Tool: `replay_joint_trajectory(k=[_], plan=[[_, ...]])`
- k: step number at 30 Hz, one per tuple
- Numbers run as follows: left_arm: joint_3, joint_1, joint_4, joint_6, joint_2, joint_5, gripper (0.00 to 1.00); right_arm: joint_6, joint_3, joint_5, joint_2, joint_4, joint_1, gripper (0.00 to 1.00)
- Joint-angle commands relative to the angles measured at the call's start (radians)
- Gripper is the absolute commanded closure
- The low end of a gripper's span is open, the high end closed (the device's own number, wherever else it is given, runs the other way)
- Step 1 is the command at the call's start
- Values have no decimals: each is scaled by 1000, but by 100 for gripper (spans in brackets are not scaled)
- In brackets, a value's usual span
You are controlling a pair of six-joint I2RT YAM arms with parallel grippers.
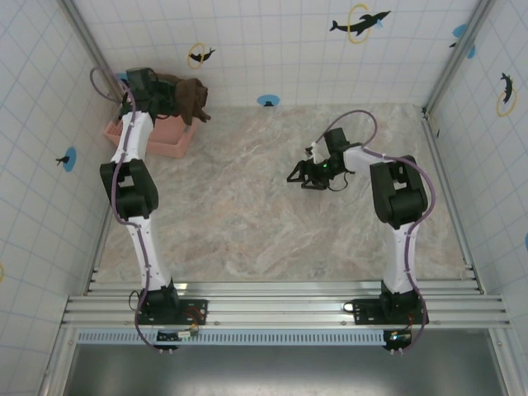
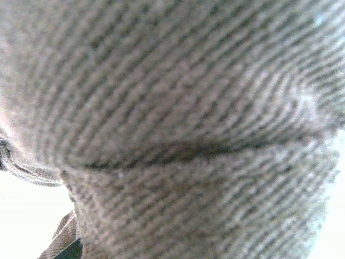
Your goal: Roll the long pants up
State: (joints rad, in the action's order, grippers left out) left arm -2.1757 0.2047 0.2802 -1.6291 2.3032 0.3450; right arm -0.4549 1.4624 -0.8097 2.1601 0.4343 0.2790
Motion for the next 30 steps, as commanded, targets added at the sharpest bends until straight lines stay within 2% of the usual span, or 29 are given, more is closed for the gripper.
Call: replay_joint_trajectory(k=[1,8,20,23,27,30], plan=[[-28,-10,-115,-15,-32,15,100,5,21,65,67,94,19,20],[76,32,-167,-26,-24,-12,100,4,88,54,103,137,39,20],[22,80,-198,-31,42,-23,100,-5,208,67,166,213,69,20],[26,93,-188,-12,38,-47,100,-13,244,66,189,224,80,20],[-64,124,-110,42,104,-29,100,-24,288,62,215,235,94,20],[-56,144,-118,37,123,-23,100,-30,326,61,236,249,101,20]])
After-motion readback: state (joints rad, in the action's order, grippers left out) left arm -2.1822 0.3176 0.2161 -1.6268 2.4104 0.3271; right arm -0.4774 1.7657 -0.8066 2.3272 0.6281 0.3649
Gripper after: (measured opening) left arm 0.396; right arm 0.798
